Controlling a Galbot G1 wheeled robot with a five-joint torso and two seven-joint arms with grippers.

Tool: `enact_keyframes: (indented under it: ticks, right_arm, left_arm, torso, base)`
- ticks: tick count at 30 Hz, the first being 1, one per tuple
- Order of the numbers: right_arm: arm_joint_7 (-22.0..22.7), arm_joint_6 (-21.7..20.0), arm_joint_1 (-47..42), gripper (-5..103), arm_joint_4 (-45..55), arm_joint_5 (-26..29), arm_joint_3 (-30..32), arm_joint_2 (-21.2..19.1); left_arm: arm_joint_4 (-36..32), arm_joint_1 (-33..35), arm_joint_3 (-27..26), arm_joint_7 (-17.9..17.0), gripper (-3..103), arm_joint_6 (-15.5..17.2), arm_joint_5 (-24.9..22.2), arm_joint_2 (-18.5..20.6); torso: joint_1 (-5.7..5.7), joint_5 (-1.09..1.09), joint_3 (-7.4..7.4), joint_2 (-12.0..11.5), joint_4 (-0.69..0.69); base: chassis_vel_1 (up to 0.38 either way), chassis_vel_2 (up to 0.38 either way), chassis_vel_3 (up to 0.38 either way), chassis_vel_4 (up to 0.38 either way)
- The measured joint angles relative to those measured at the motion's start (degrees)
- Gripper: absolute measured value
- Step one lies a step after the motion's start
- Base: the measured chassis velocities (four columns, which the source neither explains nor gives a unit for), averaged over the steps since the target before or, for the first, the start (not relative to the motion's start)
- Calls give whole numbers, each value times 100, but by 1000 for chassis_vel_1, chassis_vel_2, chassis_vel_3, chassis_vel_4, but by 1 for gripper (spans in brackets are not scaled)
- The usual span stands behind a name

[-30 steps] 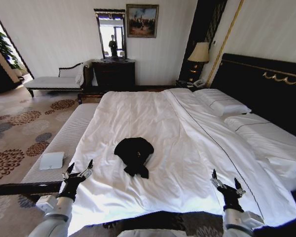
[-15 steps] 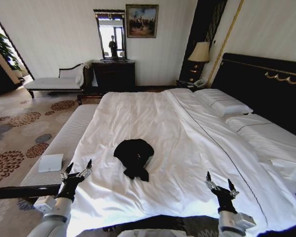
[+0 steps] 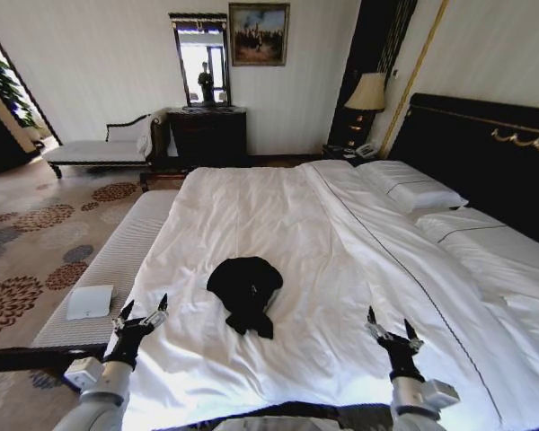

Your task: Fold the clothes on the bed.

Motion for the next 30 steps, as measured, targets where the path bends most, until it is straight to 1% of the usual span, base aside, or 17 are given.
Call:
enact_keyframes:
  ticks: [2,3,4,6,7,9,10,12,13,15,19,20,22,24,25,29,30]
  right_arm:
    - [146,-619,224,100,179,445,-274,-349]
    - [189,-789,295,100,212,627,-313,-464]
    - [189,-789,295,100,212,627,-313,-464]
    - [263,-1085,473,100,220,1071,-357,-684]
    - [301,-1252,628,100,192,1388,-392,-813]
    - [463,-1639,1154,100,10,2343,-523,-1166]
    - [463,-1639,1154,100,10,2343,-523,-1166]
    - [783,-2116,1768,100,-262,3527,-730,-1479]
    - [833,-2220,2028,100,-475,3729,-859,-1610]
    - [819,-2251,2280,100,-740,3683,-1012,-1742]
    - [482,-2131,3279,100,-1881,2851,-1849,-2308]
    - [482,-2131,3279,100,-1881,2851,-1849,-2308]
    - [311,-1978,3788,100,-2319,2473,-2300,-2464]
    - [153,-1821,4303,100,-2771,2218,-2761,-2528]
    - [153,-1821,4303,100,-2771,2218,-2761,-2528]
    - [-70,-1635,5030,100,-3525,2031,-3485,-2507]
    - [-107,-1594,5148,100,-3681,1986,-3609,-2475]
  left_arm:
    - [64,-29,24,-1,100,23,-51,35]
    - [88,-70,67,-6,100,49,-73,72]
    - [88,-70,67,-6,100,49,-73,72]
    - [124,-112,129,-9,100,79,-81,111]
    - [135,-89,138,-9,100,83,-80,105]
    - [148,18,141,-12,100,77,-76,58]
    - [148,18,141,-12,100,77,-76,58]
    - [159,105,140,-16,100,60,-14,-34]
    - [153,132,135,-35,100,55,29,-83]
    - [120,160,133,-47,100,54,68,-144]
    - [-62,237,126,-131,100,97,190,-286]
    - [-62,237,126,-131,100,97,190,-286]
    - [-98,241,144,-165,100,131,233,-286]
    - [-106,239,208,-218,100,155,315,-293]
    - [-106,239,208,-218,100,155,315,-293]
    - [-88,299,471,-279,103,156,548,-399]
    - [-77,307,521,-295,97,156,578,-433]
  torso:
    - [3,1,2,-1,2]
    - [4,2,2,-2,3]
    - [4,2,2,-2,3]
    - [4,2,2,-2,-4]
    - [4,0,2,-2,-2]
    - [4,3,2,-2,0]
    - [4,3,2,-2,0]
    - [4,1,2,-1,3]
    - [4,1,2,-2,1]
    - [4,0,2,-2,2]
    - [4,3,2,-3,-1]
    - [4,3,2,-3,-1]
    - [5,4,2,-2,0]
    - [5,0,2,-2,0]
    - [5,0,2,-2,0]
    - [4,0,2,-2,0]
    - [4,0,2,-2,1]
  base:
    - [0,0,0,0]
    - [0,0,0,0]
    - [0,0,0,0]
    - [0,0,0,0]
    - [0,0,0,0]
    - [0,0,0,0]
    - [0,0,0,0]
    - [0,0,0,0]
    - [0,0,0,0]
    - [0,0,0,0]
    - [0,0,0,0]
    - [0,0,0,0]
    - [0,0,0,0]
    - [0,0,0,0]
    - [0,0,0,0]
    - [0,0,0,0]
    - [0,0,0,0]
